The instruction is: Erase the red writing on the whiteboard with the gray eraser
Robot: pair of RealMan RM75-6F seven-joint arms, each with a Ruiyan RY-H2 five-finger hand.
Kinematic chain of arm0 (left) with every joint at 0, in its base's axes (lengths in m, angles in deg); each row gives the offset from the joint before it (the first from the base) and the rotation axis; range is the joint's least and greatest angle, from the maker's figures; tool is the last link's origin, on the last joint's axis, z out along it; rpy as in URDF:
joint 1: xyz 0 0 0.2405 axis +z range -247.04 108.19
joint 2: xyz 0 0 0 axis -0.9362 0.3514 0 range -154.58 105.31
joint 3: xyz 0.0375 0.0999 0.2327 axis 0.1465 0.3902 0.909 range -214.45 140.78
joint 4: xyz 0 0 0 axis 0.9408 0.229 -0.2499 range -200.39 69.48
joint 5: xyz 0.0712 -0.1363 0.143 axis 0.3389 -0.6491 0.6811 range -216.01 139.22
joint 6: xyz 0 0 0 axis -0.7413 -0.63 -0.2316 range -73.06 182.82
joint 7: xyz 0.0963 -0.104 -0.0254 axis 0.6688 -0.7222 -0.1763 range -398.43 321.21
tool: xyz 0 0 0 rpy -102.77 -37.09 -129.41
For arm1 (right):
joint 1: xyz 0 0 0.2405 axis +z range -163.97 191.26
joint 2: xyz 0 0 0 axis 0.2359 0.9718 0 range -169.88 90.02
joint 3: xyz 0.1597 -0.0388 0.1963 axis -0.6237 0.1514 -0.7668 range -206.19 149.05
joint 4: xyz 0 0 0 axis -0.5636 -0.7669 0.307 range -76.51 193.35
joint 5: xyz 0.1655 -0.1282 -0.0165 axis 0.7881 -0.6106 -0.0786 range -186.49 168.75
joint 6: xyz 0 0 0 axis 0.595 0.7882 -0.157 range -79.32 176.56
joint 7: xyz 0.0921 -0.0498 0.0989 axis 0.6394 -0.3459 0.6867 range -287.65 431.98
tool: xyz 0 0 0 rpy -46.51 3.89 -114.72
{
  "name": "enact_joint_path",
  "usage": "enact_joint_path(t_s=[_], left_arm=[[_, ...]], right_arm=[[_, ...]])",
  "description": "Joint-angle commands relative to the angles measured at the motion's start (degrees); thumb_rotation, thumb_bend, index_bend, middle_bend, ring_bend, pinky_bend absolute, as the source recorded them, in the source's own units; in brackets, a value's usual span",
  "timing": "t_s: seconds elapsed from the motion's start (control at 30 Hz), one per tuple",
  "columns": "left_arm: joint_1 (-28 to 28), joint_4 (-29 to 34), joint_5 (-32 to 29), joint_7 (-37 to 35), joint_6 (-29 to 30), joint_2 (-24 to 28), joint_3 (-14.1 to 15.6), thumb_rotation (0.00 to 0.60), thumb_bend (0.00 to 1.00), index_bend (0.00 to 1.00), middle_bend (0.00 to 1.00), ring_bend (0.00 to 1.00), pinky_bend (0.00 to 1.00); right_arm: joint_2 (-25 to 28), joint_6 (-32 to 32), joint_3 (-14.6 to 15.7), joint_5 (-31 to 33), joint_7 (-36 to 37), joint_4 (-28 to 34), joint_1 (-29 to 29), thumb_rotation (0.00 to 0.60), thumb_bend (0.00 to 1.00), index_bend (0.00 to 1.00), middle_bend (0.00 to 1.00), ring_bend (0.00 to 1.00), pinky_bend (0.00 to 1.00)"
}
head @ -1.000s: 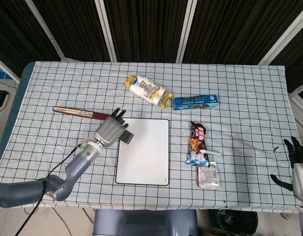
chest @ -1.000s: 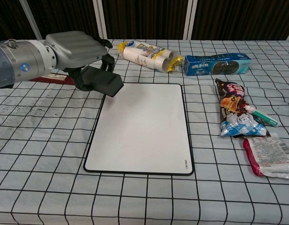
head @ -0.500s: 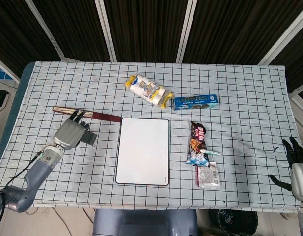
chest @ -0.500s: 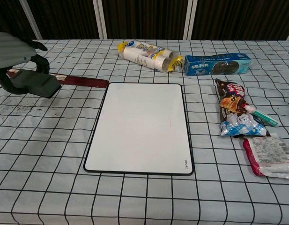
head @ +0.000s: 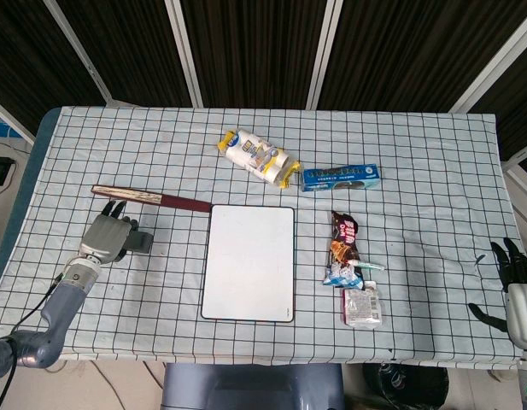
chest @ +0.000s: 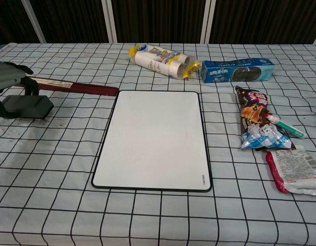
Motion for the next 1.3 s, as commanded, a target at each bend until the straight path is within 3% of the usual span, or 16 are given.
enact_joint_path(t_s=[0.03, 0.17, 0.27, 0.5, 0.8, 1.03, 1.3], left_arm=[[0.06, 0.31, -0.94, 1.50, 0.35, -0.29, -0.48, 0.600, 0.14, 0.13, 0.25, 0.00, 0.06], [0.03, 2.51, -1.14, 4.71, 1.47, 0.90, -0.42, 0.600, 0.09, 0.01, 0.11, 0.00, 0.06], [-0.12, 5.61, -2.34, 7.57, 1.56, 2.65, -0.11, 0.600, 0.08, 0.00, 0.07, 0.00, 0.06], [1.37, 14.45, 0.40, 8.62, 6.33, 8.00, -0.11, 0.600, 0.08, 0.00, 0.06, 0.00, 0.06], [8.94, 28.96, 12.65, 4.11, 19.32, 19.47, 2.18, 0.600, 0.08, 0.00, 0.04, 0.00, 0.06], [17.27, 28.79, 24.79, -2.10, 29.56, 22.99, 6.10, 0.600, 0.08, 0.00, 0.01, 0.00, 0.06], [23.26, 24.13, 28.84, -11.82, 34.76, 23.81, 8.03, 0.600, 0.08, 0.00, 0.00, 0.00, 0.05]], right_arm=[[0.00, 0.04, 0.00, -0.06, 0.04, -0.01, 0.00, 0.600, 0.09, 0.00, 0.03, 0.14, 0.19], [0.01, -0.06, 0.05, -0.04, 0.04, 0.03, 0.01, 0.600, 0.09, 0.00, 0.03, 0.14, 0.19], [0.01, -0.02, 0.02, -0.05, -0.02, 0.04, 0.02, 0.600, 0.09, 0.00, 0.03, 0.14, 0.19], [-0.03, 0.04, 0.03, -0.11, -0.10, 0.03, 0.01, 0.600, 0.09, 0.00, 0.03, 0.14, 0.19], [-0.01, 0.20, 0.01, -0.26, -0.14, 0.04, 0.01, 0.600, 0.09, 0.00, 0.03, 0.14, 0.19], [0.01, 0.34, 0.02, -0.40, -0.07, 0.09, -0.03, 0.600, 0.09, 0.00, 0.03, 0.14, 0.19], [0.06, 0.60, 0.04, -0.64, 0.13, 0.15, -0.10, 0.600, 0.09, 0.00, 0.03, 0.14, 0.19]])
